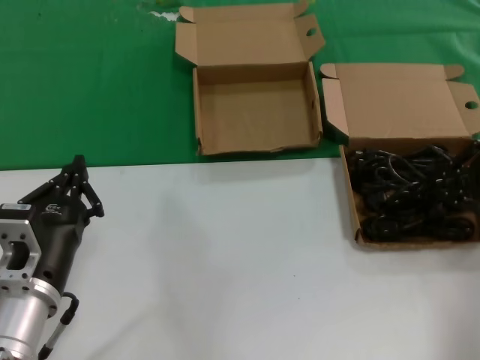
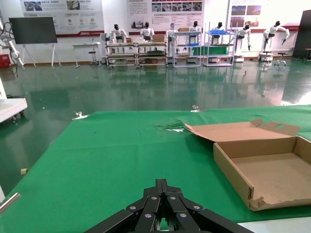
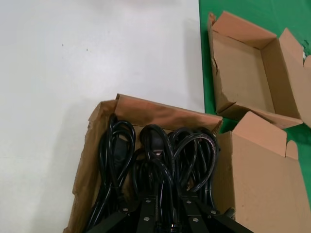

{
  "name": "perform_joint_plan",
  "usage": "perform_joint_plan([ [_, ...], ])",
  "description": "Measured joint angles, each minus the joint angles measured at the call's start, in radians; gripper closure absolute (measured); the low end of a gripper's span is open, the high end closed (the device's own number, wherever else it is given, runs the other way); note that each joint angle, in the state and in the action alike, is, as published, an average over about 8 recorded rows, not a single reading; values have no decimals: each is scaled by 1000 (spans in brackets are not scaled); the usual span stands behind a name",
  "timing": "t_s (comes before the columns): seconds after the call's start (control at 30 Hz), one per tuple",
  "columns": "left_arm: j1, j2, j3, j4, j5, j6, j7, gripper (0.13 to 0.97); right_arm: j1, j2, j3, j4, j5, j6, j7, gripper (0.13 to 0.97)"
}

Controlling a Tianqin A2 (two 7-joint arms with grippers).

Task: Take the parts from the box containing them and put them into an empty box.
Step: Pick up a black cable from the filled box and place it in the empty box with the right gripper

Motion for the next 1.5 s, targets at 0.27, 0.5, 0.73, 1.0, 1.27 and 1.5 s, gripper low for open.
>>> perform_joint_plan([
  [0.27,0,0,0,0,0,0,0,958,18,39,3,97,2,-54,92,904],
  [0.5,0,0,0,0,0,0,0,958,65,15,10,139,15,-69,144,904],
  [0.73,0,0,0,0,0,0,0,958,105,-62,1,160,18,-42,174,904],
  [1.0,0,0,0,0,0,0,0,958,148,-189,-27,117,-1,30,149,904],
  [1.27,0,0,0,0,0,0,0,958,217,-345,-46,-59,-10,116,55,904],
  [1.5,0,0,0,0,0,0,0,958,308,-501,-27,-340,9,204,-118,904],
])
